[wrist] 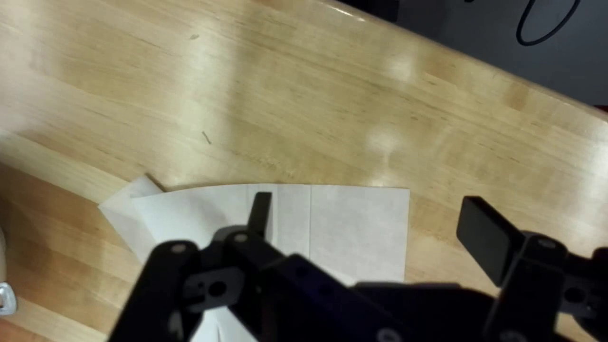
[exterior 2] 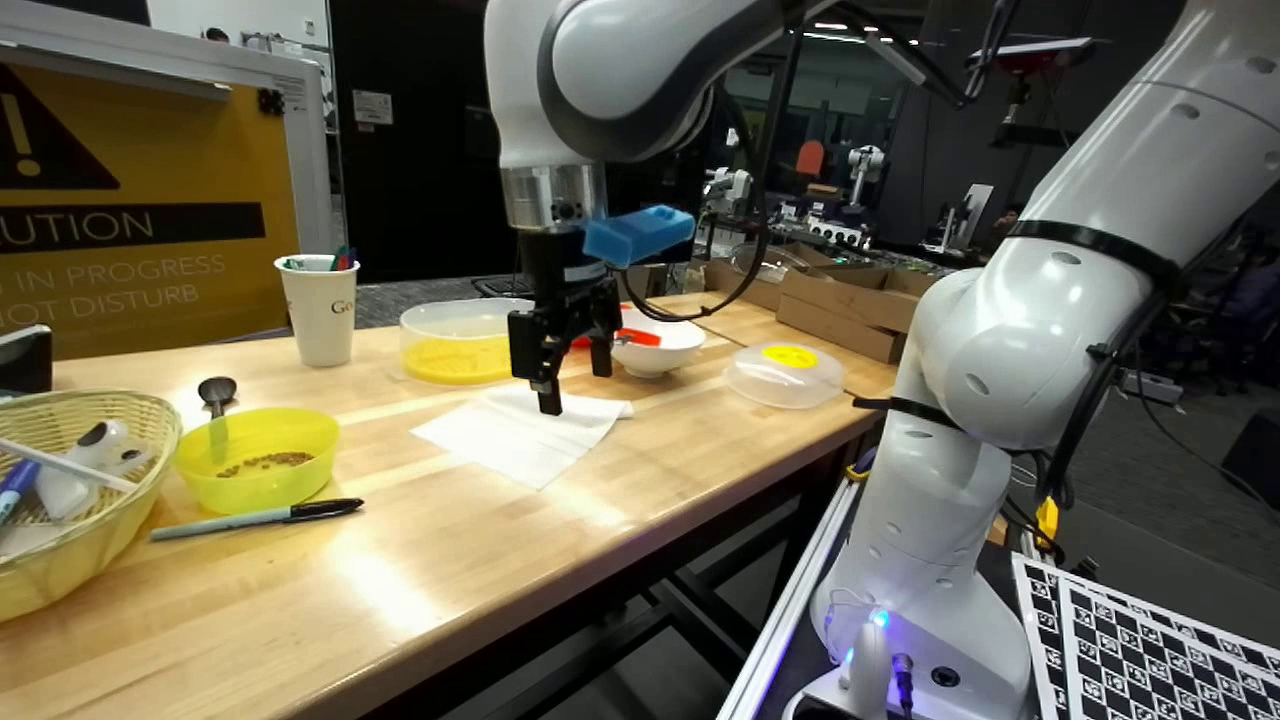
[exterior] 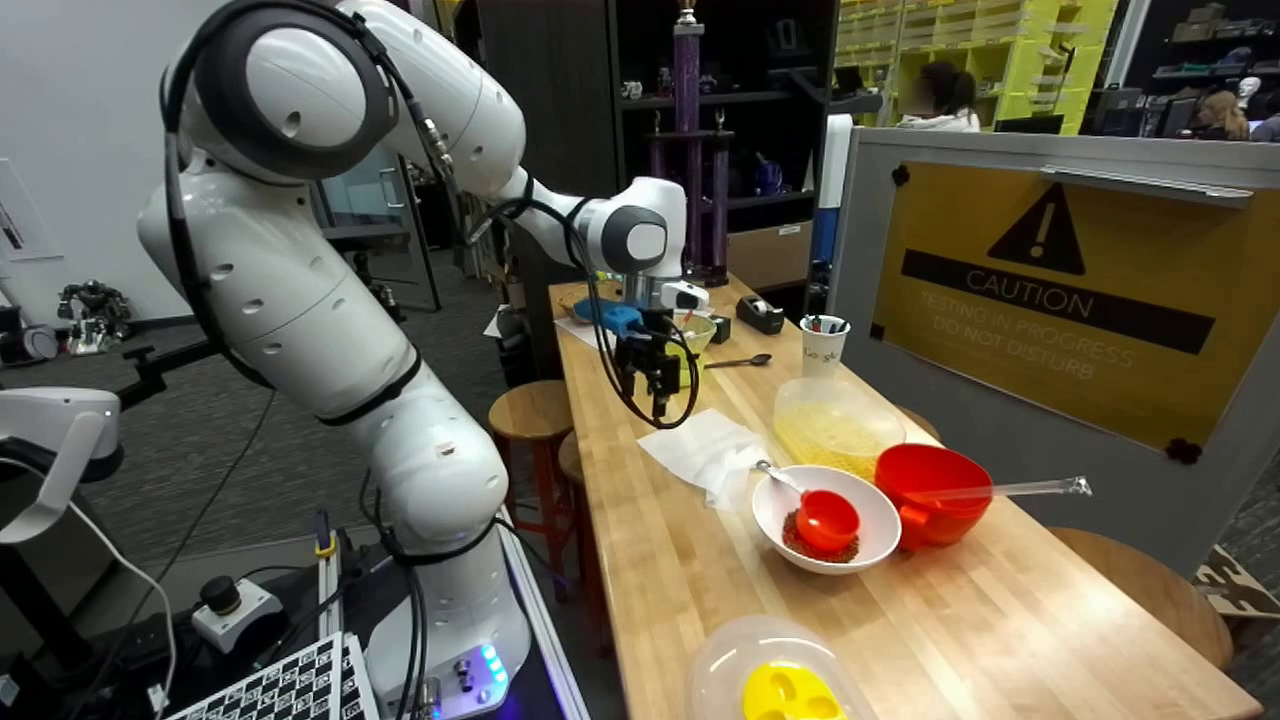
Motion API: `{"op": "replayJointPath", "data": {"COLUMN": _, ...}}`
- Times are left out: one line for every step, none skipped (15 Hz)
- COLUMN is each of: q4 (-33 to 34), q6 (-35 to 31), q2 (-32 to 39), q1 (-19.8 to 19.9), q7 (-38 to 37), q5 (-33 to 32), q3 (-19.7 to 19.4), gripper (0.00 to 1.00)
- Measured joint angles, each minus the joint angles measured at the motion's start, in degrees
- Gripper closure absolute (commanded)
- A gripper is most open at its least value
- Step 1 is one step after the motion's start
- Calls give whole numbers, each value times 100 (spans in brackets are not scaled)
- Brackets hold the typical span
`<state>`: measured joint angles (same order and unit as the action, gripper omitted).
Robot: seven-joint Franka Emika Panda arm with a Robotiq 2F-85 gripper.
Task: Fold the paper towel in half
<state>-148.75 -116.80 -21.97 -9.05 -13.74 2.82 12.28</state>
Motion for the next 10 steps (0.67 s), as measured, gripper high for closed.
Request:
{"op": "replayJointPath", "data": {"q4": -13, "q6": 0, "q2": -11, "q1": -60, "q7": -78, "q5": 0, "q3": 68, "gripper": 0}}
{"op": "replayJointPath", "data": {"q4": -23, "q6": 0, "q2": -26, "q1": -115, "q7": -155, "q5": 0, "q3": 131, "gripper": 0}}
{"op": "replayJointPath", "data": {"q4": -38, "q6": 0, "q2": -42, "q1": -165, "q7": -218, "q5": 0, "q3": 187, "gripper": 0}}
{"op": "replayJointPath", "data": {"q4": -58, "q6": 0, "q2": -61, "q1": -210, "q7": -276, "q5": 0, "q3": 236, "gripper": 0}}
{"op": "replayJointPath", "data": {"q4": -82, "q6": 0, "q2": -80, "q1": -245, "q7": -311, "q5": 0, "q3": 278, "gripper": 0}}
{"op": "replayJointPath", "data": {"q4": -105, "q6": -3, "q2": -88, "q1": -272, "q7": -331, "q5": 0, "q3": 311, "gripper": 0}}
{"op": "replayJointPath", "data": {"q4": -132, "q6": -25, "q2": -88, "q1": -299, "q7": -332, "q5": 0, "q3": 329, "gripper": 0}}
{"op": "replayJointPath", "data": {"q4": -164, "q6": -69, "q2": -86, "q1": -324, "q7": -326, "q5": 0, "q3": 341, "gripper": 0}}
{"op": "replayJointPath", "data": {"q4": -198, "q6": -144, "q2": -78, "q1": -349, "q7": -310, "q5": 0, "q3": 346, "gripper": 0}}
{"op": "replayJointPath", "data": {"q4": -231, "q6": -233, "q2": -67, "q1": -372, "q7": -285, "q5": 0, "q3": 347, "gripper": 0}}
